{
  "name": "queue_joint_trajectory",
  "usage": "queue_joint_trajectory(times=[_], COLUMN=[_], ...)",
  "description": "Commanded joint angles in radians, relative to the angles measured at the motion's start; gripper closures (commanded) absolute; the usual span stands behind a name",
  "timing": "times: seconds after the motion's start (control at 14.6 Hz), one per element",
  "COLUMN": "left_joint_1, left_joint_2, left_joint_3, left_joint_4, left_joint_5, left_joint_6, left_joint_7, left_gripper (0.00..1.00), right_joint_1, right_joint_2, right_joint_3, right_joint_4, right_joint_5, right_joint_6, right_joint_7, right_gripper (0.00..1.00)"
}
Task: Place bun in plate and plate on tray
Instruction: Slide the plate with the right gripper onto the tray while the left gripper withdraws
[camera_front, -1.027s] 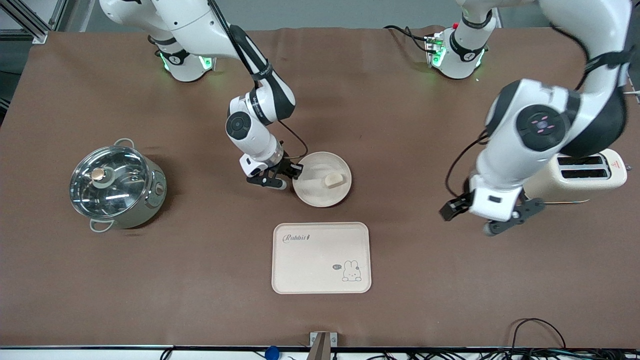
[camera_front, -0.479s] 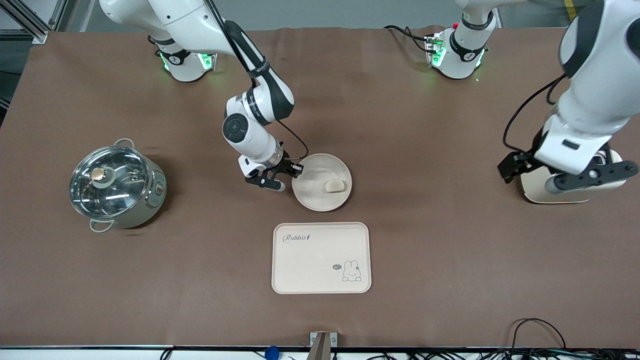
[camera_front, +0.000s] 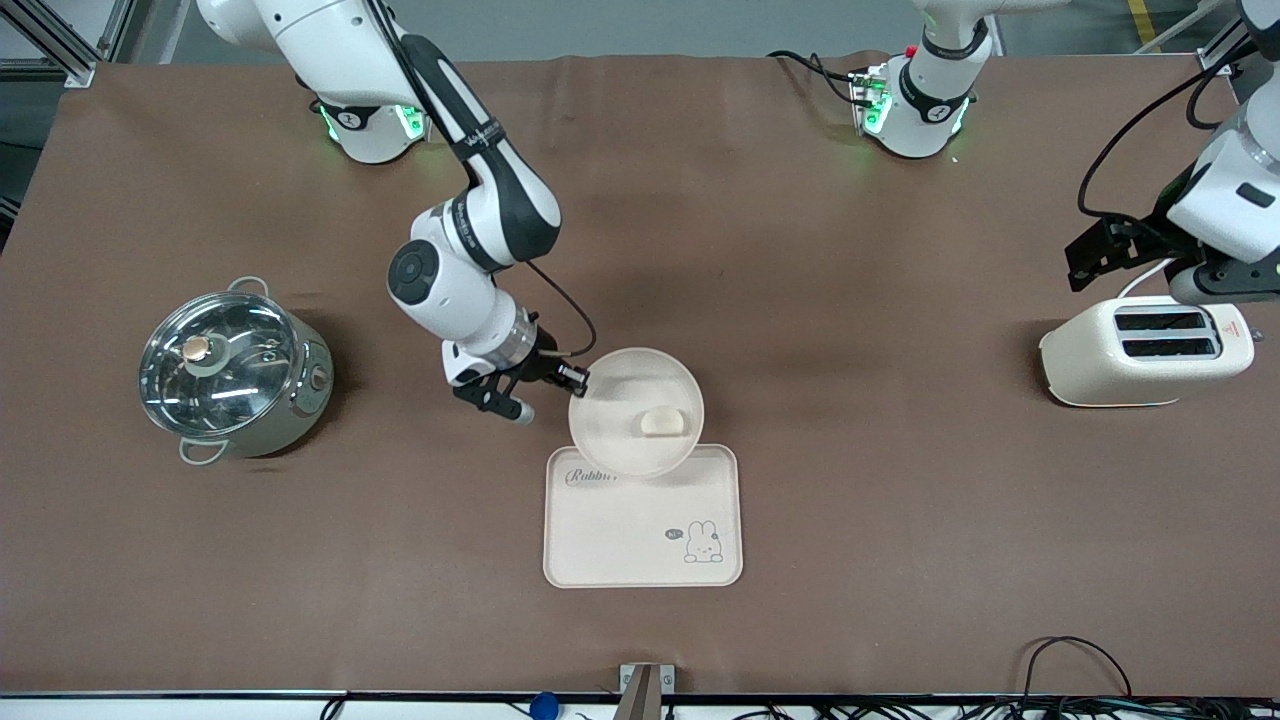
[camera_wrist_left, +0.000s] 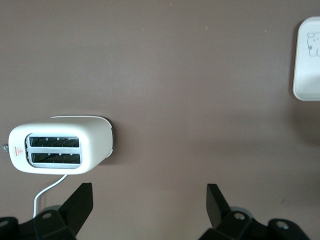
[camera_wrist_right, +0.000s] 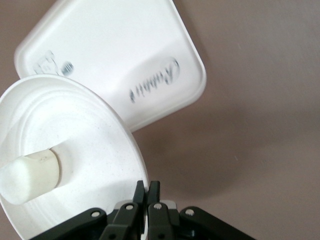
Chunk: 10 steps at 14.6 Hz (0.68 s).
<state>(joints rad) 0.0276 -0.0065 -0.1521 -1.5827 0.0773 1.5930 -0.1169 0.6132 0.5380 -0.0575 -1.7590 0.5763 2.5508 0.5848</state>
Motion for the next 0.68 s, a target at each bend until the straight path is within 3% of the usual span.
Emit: queue_joint_trajectory(times=[0.0, 0.27, 0.62], left_joint_1=[-0.011, -0.011, -0.008], left_joint_2=[-0.041, -0.041, -0.041], left_joint_3=[0.003, -0.007, -0.009], left_joint_4=[-0.037, -0.036, -0.036], left_joint_5=[-0.024, -0.028, -0.073], left_joint_6=[-0.008, -0.008, -0.01], left_joint_7=[0.017, 0.02, 0.025], left_gripper=[0.0, 0.0, 0.0], right_joint_1=[-0.056, -0.079, -0.086], right_joint_2=[0.199, 0.374, 0.416], right_joint_3=[0.01, 0.01, 0.01], right_joint_4=[0.258, 0.464, 0.5], right_joint_5=[0.004, -0.007, -0.007], right_joint_6=[-0.082, -0.109, -0.106], right_joint_7=[0.01, 0.013, 0.01], right_gripper=[0.99, 0.99, 0.99])
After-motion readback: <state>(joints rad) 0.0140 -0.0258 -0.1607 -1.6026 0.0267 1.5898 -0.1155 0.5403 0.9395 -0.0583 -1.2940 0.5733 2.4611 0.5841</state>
